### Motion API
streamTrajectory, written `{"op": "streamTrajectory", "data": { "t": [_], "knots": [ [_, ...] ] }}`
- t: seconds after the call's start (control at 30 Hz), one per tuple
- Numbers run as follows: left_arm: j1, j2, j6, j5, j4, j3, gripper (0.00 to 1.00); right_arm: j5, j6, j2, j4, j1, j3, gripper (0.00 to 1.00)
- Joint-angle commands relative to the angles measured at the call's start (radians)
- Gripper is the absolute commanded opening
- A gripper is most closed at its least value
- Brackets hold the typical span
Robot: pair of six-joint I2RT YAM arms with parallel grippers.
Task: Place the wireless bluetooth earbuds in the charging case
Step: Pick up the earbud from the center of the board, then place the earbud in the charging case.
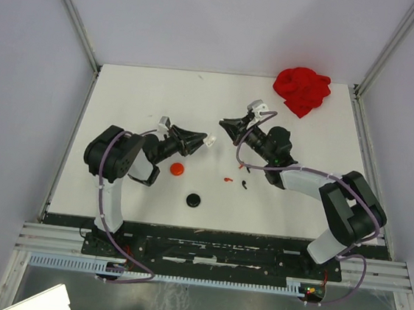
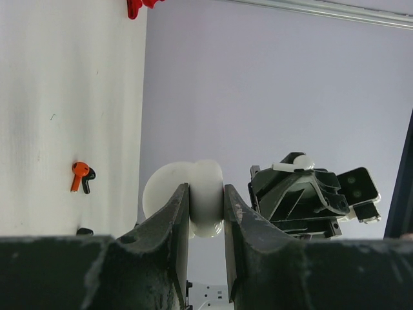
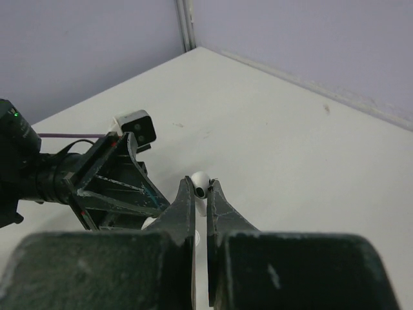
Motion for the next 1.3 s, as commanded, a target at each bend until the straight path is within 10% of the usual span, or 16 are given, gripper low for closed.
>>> {"op": "streamTrajectory", "data": {
  "t": [0.0,1.27],
  "knots": [
    [-0.005,0.005,-0.076,0.029,0.170,0.033,0.03,-0.056,0.036,0.024,0.266,0.007,-0.035,0.01],
    [-0.029,-0.059,-0.106,0.016,0.204,0.106,0.03,-0.077,0.150,0.180,0.460,0.012,-0.087,0.02]
  ]
}}
